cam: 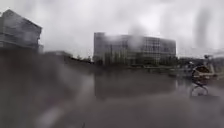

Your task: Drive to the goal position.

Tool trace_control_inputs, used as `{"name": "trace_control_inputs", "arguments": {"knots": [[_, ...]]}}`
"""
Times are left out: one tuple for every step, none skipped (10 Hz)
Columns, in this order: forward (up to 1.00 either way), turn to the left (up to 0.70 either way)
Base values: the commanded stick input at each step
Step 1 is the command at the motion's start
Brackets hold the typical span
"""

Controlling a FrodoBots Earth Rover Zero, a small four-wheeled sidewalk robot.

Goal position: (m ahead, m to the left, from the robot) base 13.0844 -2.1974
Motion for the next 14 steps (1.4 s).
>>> {"name": "trace_control_inputs", "arguments": {"knots": [[0.7, 0.0], [0.7, 0.0], [0.7, 0.0], [0.7, 0.0], [0.7, 0.0], [0.7, 0.0], [0.7, 0.0], [0.7, 0.0], [0.7, 0.0], [0.7, 0.0], [0.7, 0.0], [0.7, 0.0], [0.7, 0.0], [0.7, 0.0]]}}
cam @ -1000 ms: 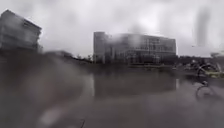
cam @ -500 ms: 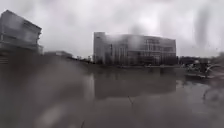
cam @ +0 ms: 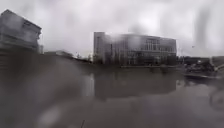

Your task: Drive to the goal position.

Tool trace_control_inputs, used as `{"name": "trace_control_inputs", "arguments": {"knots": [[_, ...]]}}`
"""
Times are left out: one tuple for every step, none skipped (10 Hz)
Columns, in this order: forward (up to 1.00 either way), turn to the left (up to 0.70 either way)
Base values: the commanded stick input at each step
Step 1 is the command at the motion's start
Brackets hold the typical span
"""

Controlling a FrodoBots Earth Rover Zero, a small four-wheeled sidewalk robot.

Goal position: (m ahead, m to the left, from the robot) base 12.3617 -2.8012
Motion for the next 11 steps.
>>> {"name": "trace_control_inputs", "arguments": {"knots": [[0.7, 0.0], [0.7, 0.0], [0.7, 0.0], [0.7, 0.0], [0.7, 0.0], [0.7, 0.0], [0.7, 0.0], [0.7, 0.0], [0.7, 0.0], [0.7, 0.0], [0.7, 0.0]]}}
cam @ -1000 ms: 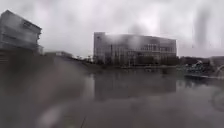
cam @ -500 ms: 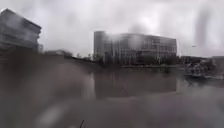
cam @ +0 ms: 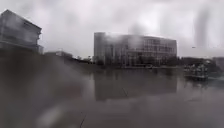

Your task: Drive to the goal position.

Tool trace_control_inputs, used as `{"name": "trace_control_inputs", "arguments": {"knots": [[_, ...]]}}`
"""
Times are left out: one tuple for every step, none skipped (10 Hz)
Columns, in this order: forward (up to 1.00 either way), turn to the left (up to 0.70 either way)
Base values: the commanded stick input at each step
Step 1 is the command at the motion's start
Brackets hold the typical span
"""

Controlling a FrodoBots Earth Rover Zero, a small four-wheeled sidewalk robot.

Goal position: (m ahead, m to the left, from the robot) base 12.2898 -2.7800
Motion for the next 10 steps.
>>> {"name": "trace_control_inputs", "arguments": {"knots": [[0.7, 0.0], [0.7, 0.0], [0.7, 0.0], [0.7, 0.0], [0.7, 0.0], [0.7, 0.0], [0.7, 0.0], [0.7, 0.0], [0.7, 0.0], [0.7, 0.0]]}}
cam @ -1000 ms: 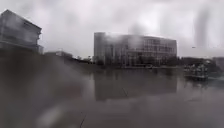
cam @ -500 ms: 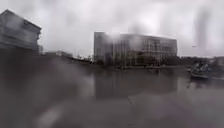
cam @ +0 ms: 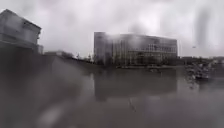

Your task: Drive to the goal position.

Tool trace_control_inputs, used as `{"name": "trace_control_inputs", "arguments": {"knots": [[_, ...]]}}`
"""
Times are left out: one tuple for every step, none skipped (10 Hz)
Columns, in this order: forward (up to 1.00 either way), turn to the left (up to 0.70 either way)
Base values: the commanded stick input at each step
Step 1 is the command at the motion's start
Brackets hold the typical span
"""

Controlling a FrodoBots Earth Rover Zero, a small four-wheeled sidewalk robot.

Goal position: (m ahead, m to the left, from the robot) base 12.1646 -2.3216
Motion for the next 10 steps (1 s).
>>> {"name": "trace_control_inputs", "arguments": {"knots": [[0.7, 0.0], [0.7, 0.0], [0.7, 0.0], [0.7, 0.0], [0.7, 0.0], [0.7, 0.0], [0.7, 0.0], [0.7, 0.0], [0.7, 0.0], [0.7, 0.0]]}}
